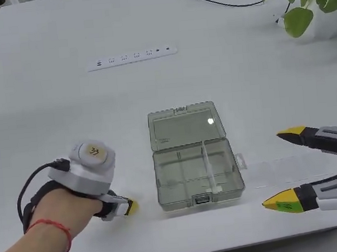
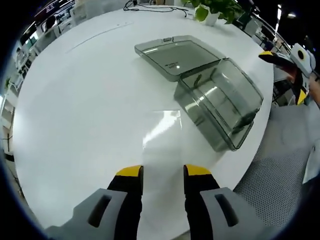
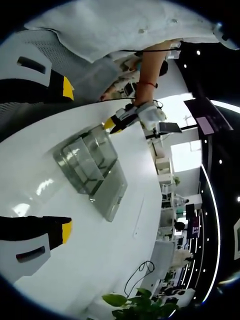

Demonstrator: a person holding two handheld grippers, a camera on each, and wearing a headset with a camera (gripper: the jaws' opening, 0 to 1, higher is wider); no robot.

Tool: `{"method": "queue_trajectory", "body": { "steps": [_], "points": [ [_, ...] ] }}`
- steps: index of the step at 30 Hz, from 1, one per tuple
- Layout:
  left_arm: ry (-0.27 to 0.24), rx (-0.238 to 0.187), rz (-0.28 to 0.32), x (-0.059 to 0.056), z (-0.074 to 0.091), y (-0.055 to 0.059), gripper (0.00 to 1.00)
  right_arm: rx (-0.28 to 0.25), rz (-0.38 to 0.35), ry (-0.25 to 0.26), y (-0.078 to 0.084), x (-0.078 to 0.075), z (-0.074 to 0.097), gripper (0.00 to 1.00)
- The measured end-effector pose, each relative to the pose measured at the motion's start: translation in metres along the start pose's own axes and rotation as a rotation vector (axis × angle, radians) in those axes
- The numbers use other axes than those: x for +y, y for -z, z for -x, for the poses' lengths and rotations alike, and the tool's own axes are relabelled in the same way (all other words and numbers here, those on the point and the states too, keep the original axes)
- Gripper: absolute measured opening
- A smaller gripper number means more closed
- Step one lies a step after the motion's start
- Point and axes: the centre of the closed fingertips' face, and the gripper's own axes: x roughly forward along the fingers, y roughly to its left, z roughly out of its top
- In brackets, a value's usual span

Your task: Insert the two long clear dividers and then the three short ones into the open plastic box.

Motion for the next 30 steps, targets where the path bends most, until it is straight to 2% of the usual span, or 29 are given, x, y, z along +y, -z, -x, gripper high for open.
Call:
{"method": "queue_trajectory", "body": {
  "steps": [5, 7, 15, 17, 20, 25, 30],
  "points": [
    [0.011, -0.022, 0.039, 0.001, 0.003, 0.004, 0.3, 0.005, 0.004, 0.0, -0.002, 0.002, -0.002, 0.94],
    [0.026, -0.046, 0.075, -0.002, 0.006, 0.004, 0.3, 0.006, 0.002, 0.002, -0.004, 0.003, -0.002, 0.94],
    [0.058, -0.123, 0.153, -0.009, 0.021, -0.001, 0.3, 0.016, 0.001, 0.004, -0.011, 0.007, -0.004, 0.94],
    [0.068, -0.156, 0.167, -0.01, 0.027, -0.006, 0.3, 0.017, 0.005, 0.004, -0.013, 0.009, -0.005, 0.93],
    [0.082, -0.183, 0.186, -0.009, 0.03, -0.01, 0.3, 0.018, 0.006, 0.004, -0.016, 0.011, -0.005, 0.92],
    [0.11, -0.244, 0.213, -0.015, 0.043, -0.022, 0.3, 0.015, 0.014, 0.003, -0.024, 0.016, -0.007, 0.91],
    [0.139, -0.315, 0.226, -0.023, 0.057, -0.039, 0.3, 0.009, 0.014, 0.009, -0.034, 0.019, -0.007, 0.9]
  ]
}}
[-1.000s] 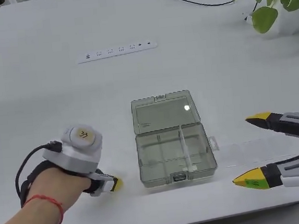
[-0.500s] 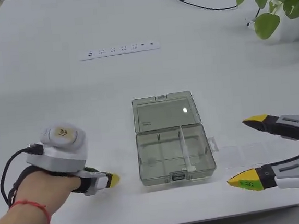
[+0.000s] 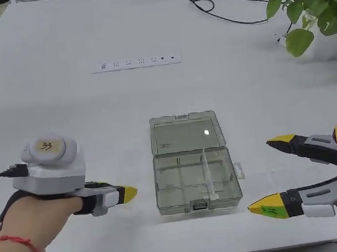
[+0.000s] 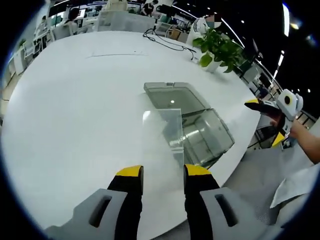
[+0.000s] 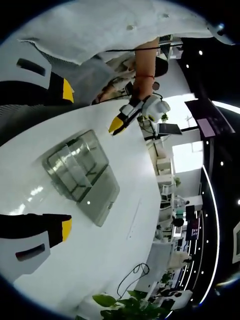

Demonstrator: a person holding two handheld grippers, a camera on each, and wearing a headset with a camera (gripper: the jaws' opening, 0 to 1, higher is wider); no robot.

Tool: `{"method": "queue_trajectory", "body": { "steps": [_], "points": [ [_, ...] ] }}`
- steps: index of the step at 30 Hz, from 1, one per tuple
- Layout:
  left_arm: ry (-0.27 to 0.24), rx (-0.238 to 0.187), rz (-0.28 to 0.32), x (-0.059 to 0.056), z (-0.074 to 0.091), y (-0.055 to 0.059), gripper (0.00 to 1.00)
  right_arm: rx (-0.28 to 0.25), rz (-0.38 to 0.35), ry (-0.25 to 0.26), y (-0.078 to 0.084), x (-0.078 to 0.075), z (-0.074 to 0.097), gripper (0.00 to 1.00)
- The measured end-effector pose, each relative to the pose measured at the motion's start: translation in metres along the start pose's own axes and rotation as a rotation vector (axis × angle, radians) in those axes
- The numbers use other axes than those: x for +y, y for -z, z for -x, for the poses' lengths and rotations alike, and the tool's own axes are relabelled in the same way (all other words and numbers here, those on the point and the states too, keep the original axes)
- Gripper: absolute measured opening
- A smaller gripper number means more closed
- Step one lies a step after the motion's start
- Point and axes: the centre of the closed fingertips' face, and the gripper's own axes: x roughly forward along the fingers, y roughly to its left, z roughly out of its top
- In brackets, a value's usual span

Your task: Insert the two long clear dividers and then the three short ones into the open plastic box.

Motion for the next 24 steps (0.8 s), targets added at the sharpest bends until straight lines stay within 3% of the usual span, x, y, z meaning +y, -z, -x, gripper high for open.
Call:
{"method": "queue_trajectory", "body": {
  "steps": [5, 6, 9, 12, 24],
  "points": [
    [0.043, -0.06, 0.005, -0.018, 0.006, -0.016, 0.3, 0.006, -0.023, 0.013, -0.009, 0.0, -0.002, 0.87],
    [0.053, -0.073, 0.005, -0.023, 0.007, -0.02, 0.3, 0.026, -0.057, 0.016, -0.008, 0.001, -0.002, 0.86],
    [0.074, -0.091, 0.002, -0.031, 0.008, -0.024, 0.3, -0.004, -0.041, 0.018, -0.017, 0.002, -0.003, 0.84],
    [0.099, -0.115, 0.012, -0.042, 0.009, -0.029, 0.3, 0.006, -0.056, 0.027, -0.022, 0.002, -0.005, 0.83],
    [0.183, -0.185, 0.035, -0.076, 0.012, -0.041, 0.3, -0.078, -0.104, 0.036, -0.057, 0.01, -0.006, 0.7]
  ]
}}
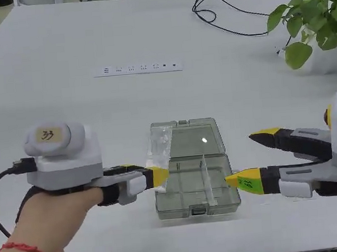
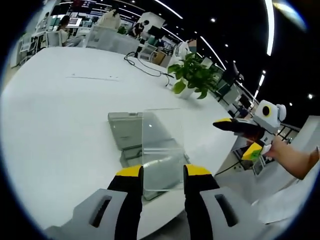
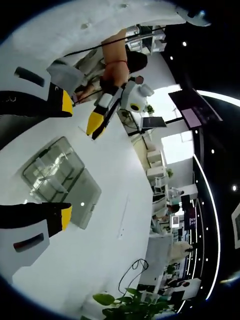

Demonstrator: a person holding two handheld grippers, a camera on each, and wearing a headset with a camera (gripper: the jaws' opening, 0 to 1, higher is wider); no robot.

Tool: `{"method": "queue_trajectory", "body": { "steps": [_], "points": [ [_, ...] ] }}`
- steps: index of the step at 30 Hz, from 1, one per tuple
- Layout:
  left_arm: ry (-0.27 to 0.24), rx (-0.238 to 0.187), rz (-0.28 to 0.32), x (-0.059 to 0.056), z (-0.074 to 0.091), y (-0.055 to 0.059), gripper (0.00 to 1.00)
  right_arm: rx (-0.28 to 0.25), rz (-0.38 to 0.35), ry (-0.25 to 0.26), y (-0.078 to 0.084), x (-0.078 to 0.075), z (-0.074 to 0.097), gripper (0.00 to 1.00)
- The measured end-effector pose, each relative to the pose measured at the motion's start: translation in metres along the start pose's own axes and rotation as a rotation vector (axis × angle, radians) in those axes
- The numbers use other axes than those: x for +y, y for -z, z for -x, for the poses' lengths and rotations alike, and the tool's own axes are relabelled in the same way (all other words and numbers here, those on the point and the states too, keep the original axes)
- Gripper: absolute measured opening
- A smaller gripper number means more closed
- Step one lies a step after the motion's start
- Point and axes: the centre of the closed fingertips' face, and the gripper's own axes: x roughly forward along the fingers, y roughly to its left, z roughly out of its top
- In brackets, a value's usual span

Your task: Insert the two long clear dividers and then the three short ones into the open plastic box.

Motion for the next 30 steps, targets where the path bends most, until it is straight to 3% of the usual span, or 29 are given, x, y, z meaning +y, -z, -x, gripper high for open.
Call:
{"method": "queue_trajectory", "body": {
  "steps": [11, 17, 30],
  "points": [
    [0.055, -0.035, -0.005, -0.021, -0.006, -0.008, 0.3, -0.045, -0.09, 0.002, -0.016, 0.003, -0.009, 0.51],
    [0.083, -0.046, -0.016, -0.032, -0.011, -0.01, 0.3, -0.062, -0.148, 0.001, -0.024, 0.009, -0.018, 0.36],
    [0.109, -0.045, -0.057, -0.051, -0.02, -0.007, 0.3, -0.025, -0.234, 0.036, -0.013, 0.01, -0.038, 0.22]
  ]
}}
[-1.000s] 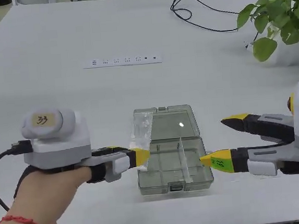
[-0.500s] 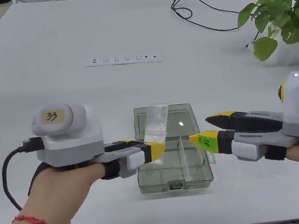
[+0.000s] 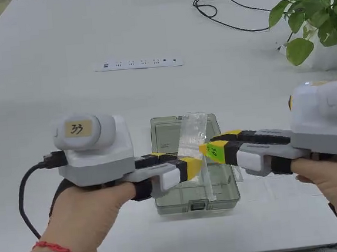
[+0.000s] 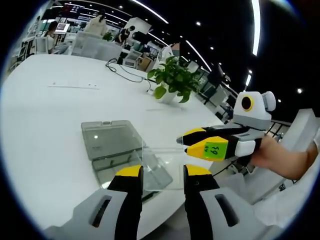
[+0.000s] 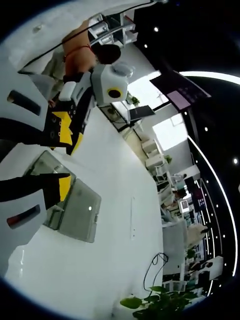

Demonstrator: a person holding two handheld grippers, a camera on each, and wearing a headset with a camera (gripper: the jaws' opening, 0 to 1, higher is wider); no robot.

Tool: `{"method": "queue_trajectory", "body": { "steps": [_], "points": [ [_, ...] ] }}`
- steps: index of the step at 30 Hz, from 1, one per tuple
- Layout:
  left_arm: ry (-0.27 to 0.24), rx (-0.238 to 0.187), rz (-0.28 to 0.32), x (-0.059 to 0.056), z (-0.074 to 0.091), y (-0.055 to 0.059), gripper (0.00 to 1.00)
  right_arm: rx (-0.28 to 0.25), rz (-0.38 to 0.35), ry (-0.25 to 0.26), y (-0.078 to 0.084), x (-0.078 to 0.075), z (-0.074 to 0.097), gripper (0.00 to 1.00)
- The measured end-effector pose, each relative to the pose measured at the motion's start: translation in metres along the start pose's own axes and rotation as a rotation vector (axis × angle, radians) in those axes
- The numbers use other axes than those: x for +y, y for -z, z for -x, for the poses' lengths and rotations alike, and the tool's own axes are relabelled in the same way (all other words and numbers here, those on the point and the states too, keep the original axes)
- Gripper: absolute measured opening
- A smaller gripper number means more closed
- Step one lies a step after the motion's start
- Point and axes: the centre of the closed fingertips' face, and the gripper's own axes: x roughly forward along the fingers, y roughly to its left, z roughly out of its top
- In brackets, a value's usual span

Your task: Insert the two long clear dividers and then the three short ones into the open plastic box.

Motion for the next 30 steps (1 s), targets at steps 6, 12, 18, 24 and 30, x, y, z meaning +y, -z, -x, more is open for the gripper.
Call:
{"method": "queue_trajectory", "body": {
  "steps": [6, 12, 18, 24, 30],
  "points": [
    [-0.003, 0.006, -0.029, -0.003, -0.0015, 0.0016, 0.3, 0.011, -0.039, 0.012, 0.0045, 0.0019, -0.0052, 0.16],
    [-0.008, 0.017, -0.059, -0.0034, -0.0006, 0.0035, 0.3, 0.014, -0.07, 0.02, 0.0065, 0.0018, -0.0079, 0.1],
    [-0.019, 0.02, -0.068, -0.0015, -0.0004, 0.004, 0.3, 0.011, -0.108, 0.042, 0.0076, 0.0034, -0.0093, 0.08],
    [-0.005, 0.018, -0.055, -0.0037, -0.0021, 0.005, 0.33, 0.025, -0.144, 0.063, 0.0096, 0.003, -0.0099, 0.06],
    [0.002, 0.028, -0.073, -0.0046, -0.0022, 0.0073, 0.34, 0.033, -0.155, 0.059, 0.0098, 0.0002, -0.0102, 0.06]
  ]
}}
